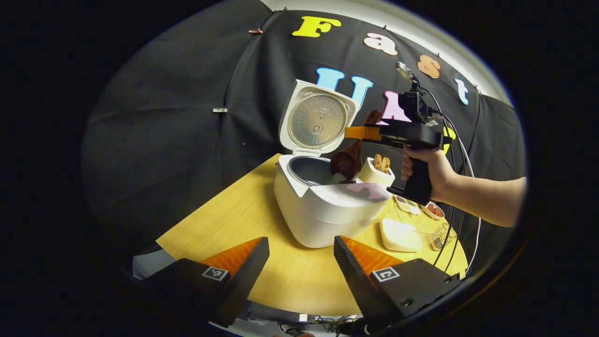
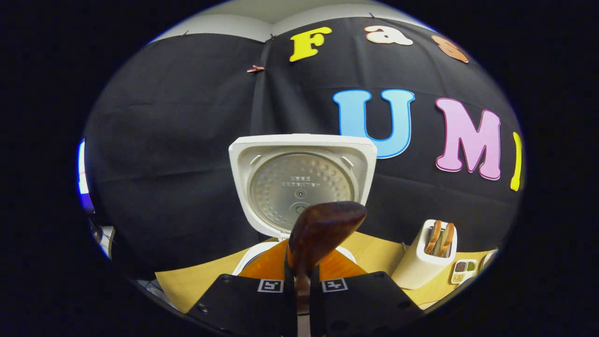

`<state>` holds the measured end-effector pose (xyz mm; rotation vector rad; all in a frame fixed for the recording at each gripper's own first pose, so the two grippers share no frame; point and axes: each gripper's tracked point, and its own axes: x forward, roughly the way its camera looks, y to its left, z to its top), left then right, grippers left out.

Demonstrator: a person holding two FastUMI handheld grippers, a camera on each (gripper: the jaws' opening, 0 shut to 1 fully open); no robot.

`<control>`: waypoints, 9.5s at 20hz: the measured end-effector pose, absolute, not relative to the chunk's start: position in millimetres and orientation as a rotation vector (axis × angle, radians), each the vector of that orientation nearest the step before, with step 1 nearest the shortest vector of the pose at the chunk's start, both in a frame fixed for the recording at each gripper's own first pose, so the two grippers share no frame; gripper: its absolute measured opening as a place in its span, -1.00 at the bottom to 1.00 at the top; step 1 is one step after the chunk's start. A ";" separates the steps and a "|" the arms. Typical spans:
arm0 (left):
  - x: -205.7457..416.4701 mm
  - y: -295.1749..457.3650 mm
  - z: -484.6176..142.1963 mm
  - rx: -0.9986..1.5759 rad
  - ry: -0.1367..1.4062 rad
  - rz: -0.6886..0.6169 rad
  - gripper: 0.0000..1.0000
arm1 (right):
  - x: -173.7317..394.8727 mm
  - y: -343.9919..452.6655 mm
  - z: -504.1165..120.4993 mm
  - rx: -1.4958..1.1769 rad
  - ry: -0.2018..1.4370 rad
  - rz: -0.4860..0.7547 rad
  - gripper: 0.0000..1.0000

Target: Close the left gripper, press the button to open the rice cooker; take a wooden spoon from the chopstick holder with the right hand, scoop a spoonful of rice and pour it into the rice cooker, then put the wooden spoon back into the chopstick holder.

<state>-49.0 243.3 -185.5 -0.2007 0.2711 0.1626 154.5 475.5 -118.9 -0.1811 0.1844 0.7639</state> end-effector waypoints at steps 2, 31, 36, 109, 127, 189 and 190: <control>-50.9 242.7 -187.8 -0.205 0.273 0.165 0.92 | 146.9 478.2 -130.5 -0.263 0.182 0.798 -0.70; 5.8 100.2 -142.8 -0.156 0.244 0.000 0.92 | 160.1 180.8 12.4 0.022 0.065 0.428 -0.71; 26.9 56.7 -144.7 -0.158 0.272 -0.030 0.92 | 165.9 52.7 7.2 0.085 0.087 0.242 -0.71; 326.1 312.7 129.9 -0.031 0.249 0.372 0.89 | -3.1 -134.9 -21.9 0.004 0.060 -0.344 0.97; 230.0 229.3 18.0 -0.129 0.417 0.411 0.95 | 17.6 -119.5 -59.0 -0.001 0.153 -0.242 0.97; -63.2 43.5 -8.7 0.095 0.027 0.031 0.92 | -117.4 -27.0 -5.4 -0.066 0.031 -0.074 0.99; -65.0 45.5 -11.7 0.092 0.032 0.026 0.91 | -119.3 -26.9 -7.6 -0.058 0.037 -0.084 0.99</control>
